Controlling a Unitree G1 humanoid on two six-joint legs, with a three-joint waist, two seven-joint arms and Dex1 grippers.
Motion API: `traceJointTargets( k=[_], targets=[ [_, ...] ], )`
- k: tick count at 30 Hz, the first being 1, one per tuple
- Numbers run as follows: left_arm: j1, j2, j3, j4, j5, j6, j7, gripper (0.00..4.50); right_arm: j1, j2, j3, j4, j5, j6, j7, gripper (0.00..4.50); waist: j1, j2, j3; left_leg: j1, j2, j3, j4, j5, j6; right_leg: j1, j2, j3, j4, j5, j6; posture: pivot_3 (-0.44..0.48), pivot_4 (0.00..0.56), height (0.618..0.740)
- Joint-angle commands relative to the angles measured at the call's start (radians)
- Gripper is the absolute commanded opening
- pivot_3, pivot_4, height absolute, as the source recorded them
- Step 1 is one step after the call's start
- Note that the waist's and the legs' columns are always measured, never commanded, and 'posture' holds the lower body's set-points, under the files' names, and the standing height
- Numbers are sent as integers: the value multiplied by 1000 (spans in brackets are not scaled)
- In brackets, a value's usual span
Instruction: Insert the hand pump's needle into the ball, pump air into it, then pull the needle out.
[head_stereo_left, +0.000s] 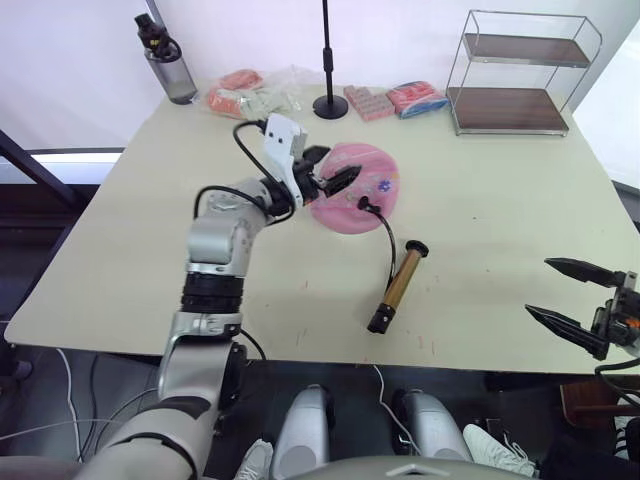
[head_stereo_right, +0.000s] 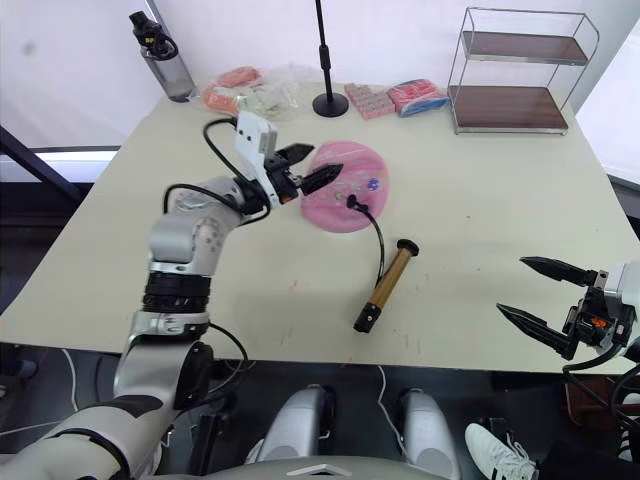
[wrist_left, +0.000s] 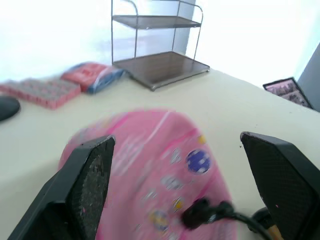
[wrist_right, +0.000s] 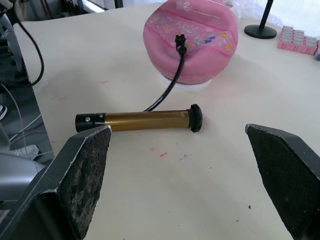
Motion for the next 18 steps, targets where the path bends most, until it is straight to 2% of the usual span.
traceJointTargets(
  k=[1, 10, 18],
  targets=[
    [37, 32, -36, -155, -44, 106, -15, 4304, 13, -1, -25, -12, 32, -30, 14, 4500, 0, 0, 0, 0, 0, 0, 0, 0, 0, 1, 0, 0, 0, 0, 0, 0, 150, 731],
    [150, 162, -125, -392, -108, 324, -47, 4304, 82, 11, -30, -67, 63, -62, 18, 4500, 0, 1, 1, 2, 0, -1, 2, 0, 0, 2, 0, 0, 1, 0, 0, 0, 150, 731],
    [283, 104, -273, -487, -114, 442, 34, 4304, 147, 14, -25, -110, 59, -95, 25, 4500, 1, 1, 1, 3, 0, -1, 3, 0, 0, 4, 0, 0, 1, -2, -3, 0, 150, 731]
  ],
)
